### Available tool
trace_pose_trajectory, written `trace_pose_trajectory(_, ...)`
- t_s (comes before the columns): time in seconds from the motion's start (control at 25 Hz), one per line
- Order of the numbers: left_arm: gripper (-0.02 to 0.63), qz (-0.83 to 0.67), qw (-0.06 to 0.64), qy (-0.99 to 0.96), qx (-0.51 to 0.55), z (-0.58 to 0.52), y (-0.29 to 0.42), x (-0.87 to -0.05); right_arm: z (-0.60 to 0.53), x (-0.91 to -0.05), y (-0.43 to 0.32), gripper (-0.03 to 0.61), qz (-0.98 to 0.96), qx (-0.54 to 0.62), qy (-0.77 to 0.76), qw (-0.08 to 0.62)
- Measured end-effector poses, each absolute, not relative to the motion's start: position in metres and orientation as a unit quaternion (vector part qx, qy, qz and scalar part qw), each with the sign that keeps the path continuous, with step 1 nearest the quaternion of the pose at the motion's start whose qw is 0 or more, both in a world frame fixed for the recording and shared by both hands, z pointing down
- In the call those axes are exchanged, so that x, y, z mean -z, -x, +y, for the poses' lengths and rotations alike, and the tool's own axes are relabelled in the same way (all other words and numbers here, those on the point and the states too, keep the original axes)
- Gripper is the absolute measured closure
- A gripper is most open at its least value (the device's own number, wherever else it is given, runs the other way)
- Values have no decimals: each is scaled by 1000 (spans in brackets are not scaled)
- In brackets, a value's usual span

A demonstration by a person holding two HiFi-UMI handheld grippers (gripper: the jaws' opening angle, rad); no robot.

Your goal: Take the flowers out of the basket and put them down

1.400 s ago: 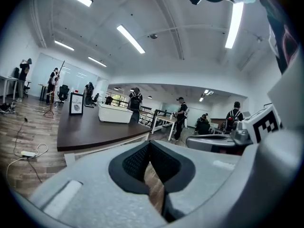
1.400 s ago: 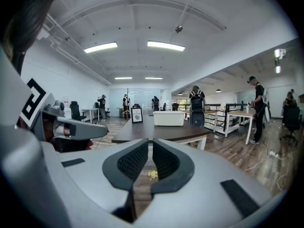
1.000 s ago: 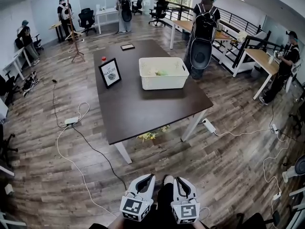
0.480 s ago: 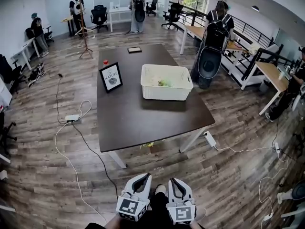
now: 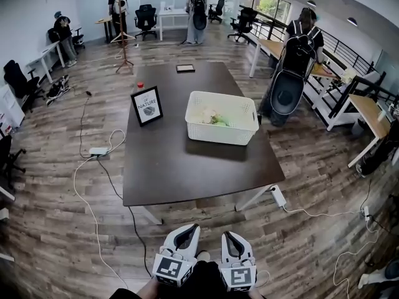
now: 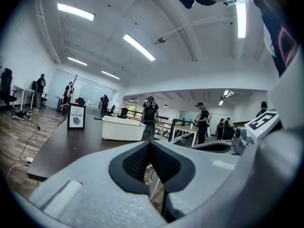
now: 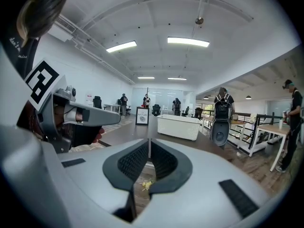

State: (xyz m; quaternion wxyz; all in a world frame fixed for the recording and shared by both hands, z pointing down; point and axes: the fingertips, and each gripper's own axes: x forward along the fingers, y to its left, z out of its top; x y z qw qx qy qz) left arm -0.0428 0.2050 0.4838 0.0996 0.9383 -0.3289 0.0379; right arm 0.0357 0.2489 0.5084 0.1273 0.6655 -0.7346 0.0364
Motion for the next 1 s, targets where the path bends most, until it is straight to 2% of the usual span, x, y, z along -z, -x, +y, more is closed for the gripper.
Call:
trace_pose_trajectory(0.56, 604, -359, 84, -929, -39, 174, 0, -484, 219, -512, -88, 560, -742, -58, -658, 110)
trace_pose_trajectory(1.0, 604, -356, 103, -927, -55, 164, -4, -495, 211, -520, -87, 564, -739, -89, -659, 111)
